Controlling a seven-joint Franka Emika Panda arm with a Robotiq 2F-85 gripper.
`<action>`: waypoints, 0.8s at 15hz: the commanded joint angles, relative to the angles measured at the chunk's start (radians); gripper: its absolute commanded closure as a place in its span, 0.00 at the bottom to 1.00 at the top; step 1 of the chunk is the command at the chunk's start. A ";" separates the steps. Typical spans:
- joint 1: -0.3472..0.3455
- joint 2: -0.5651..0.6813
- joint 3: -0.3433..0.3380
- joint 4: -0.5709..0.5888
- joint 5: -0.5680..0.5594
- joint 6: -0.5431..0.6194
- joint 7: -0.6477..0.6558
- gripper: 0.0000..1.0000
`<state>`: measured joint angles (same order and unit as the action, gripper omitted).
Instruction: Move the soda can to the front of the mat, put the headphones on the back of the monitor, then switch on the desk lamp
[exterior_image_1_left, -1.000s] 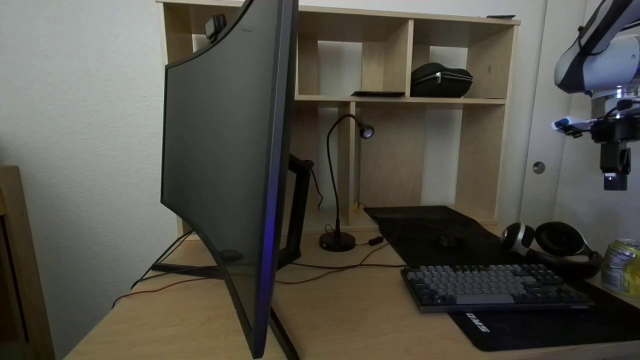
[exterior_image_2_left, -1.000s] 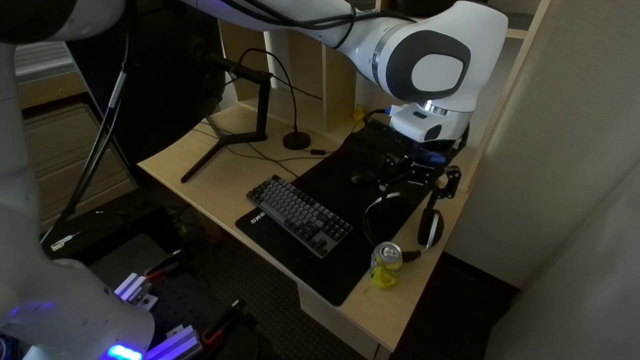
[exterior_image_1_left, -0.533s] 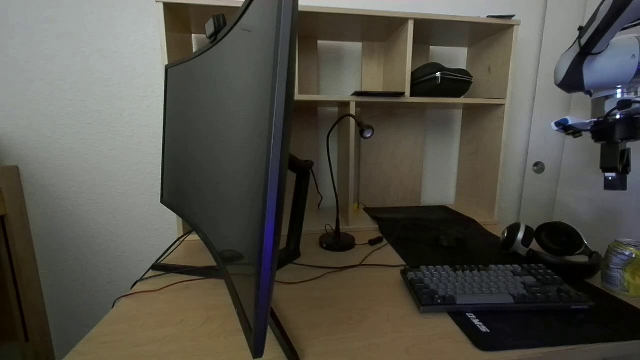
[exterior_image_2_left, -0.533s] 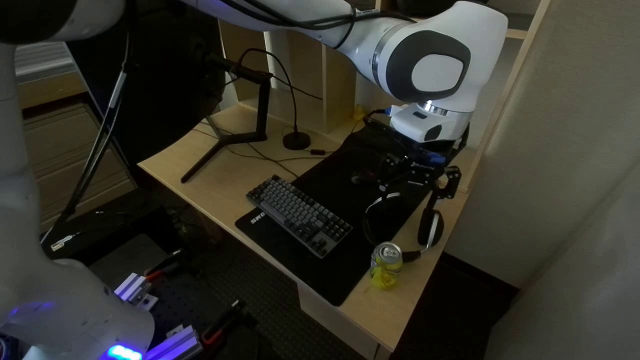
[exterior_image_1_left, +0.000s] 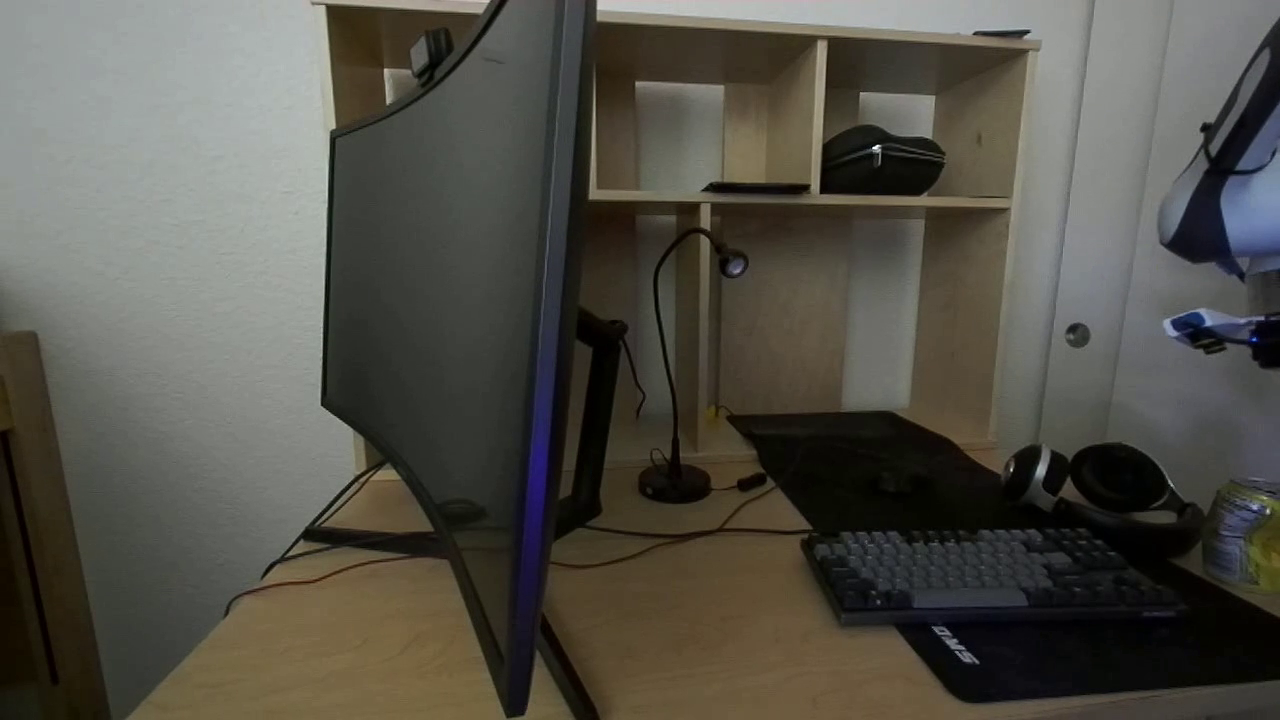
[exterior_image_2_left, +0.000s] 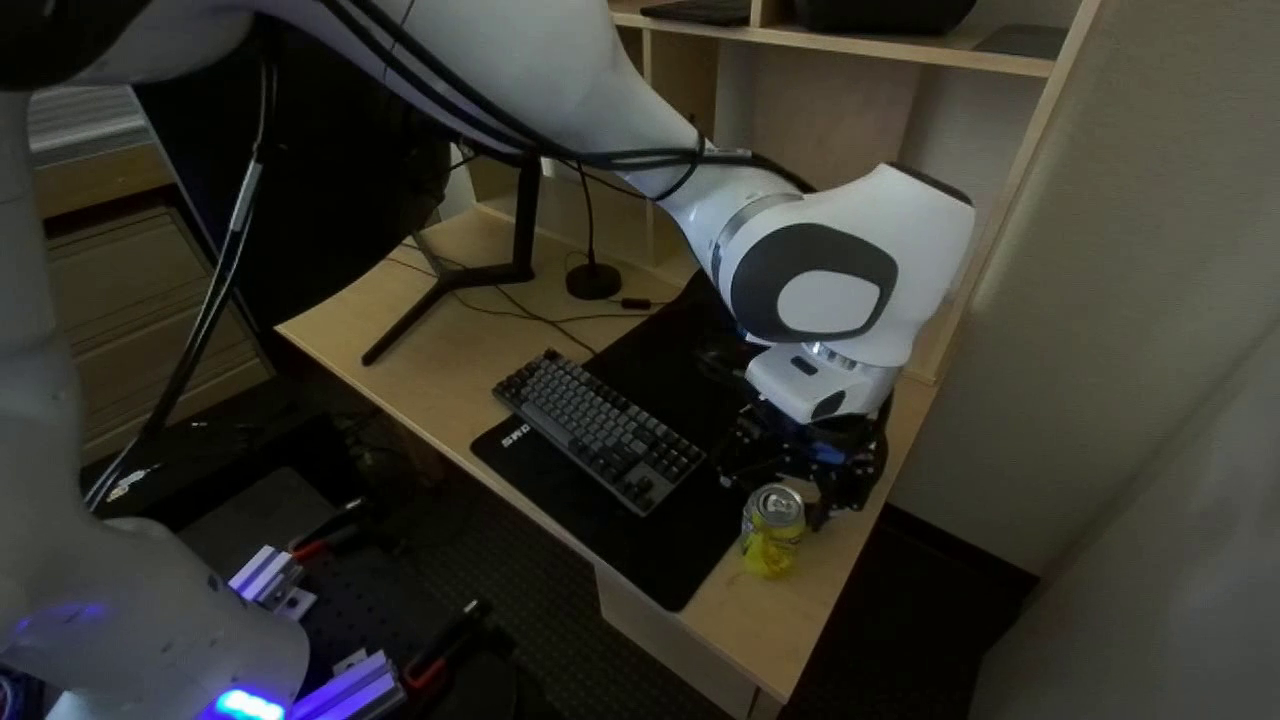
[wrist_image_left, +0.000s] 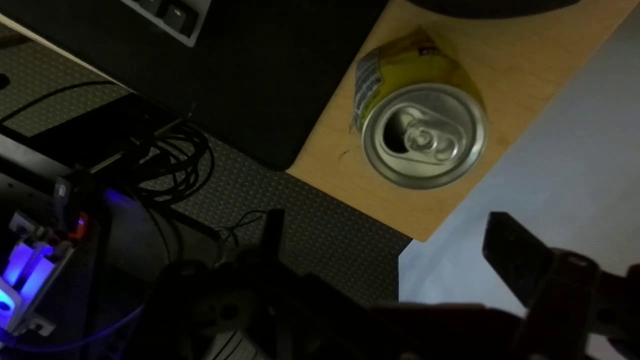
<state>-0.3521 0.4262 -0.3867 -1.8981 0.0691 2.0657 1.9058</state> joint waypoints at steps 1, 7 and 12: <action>0.001 0.004 -0.006 -0.007 0.003 0.005 -0.006 0.00; -0.004 -0.002 0.003 -0.021 0.046 0.074 -0.003 0.00; 0.002 0.003 -0.003 -0.011 0.047 0.065 0.002 0.00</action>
<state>-0.3520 0.4256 -0.3866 -1.9146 0.1136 2.1348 1.9098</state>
